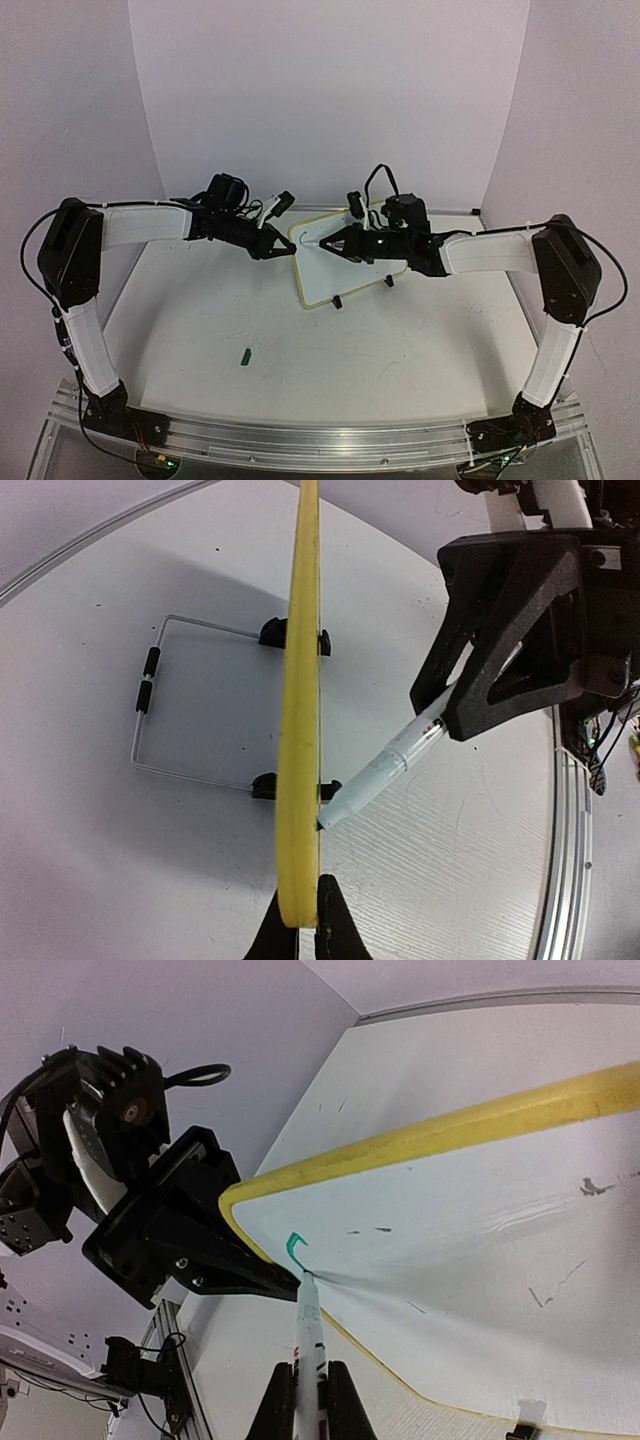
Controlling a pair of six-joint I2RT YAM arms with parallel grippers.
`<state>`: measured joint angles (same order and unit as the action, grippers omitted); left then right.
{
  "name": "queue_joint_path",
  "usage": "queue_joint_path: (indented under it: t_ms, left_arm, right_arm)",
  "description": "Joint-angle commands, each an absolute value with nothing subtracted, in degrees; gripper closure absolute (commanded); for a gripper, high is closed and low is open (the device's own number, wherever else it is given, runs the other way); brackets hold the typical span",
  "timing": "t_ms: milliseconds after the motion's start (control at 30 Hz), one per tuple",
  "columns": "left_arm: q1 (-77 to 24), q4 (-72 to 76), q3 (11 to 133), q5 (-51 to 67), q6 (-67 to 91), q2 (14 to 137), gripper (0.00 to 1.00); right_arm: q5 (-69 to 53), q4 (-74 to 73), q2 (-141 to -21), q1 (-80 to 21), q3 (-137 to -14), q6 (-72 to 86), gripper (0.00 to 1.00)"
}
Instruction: Write a sentence on the whiteboard
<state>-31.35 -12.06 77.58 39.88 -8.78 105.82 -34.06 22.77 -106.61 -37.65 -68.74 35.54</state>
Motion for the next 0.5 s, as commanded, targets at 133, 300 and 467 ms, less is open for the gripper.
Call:
queue_joint_path:
  t_ms: [133, 300, 467]
  left_arm:
    - [-31.82, -13.1, 79.98, 39.45, -10.66, 105.64, 1.0]
    - [-31.82, -13.13, 79.94, 39.44, -10.69, 105.73, 1.0]
    - [-31.82, -13.18, 79.98, 39.46, -10.66, 105.85, 1.0]
  right_arm:
    - [-29.75, 18.96, -105.45, -37.45, -68.34, 33.25, 1.0]
    - [-27.9, 18.56, -103.89, -37.45, -67.7, 33.13, 1.0]
    - [-26.03, 18.48, -101.58, -37.47, -66.76, 32.82, 1.0]
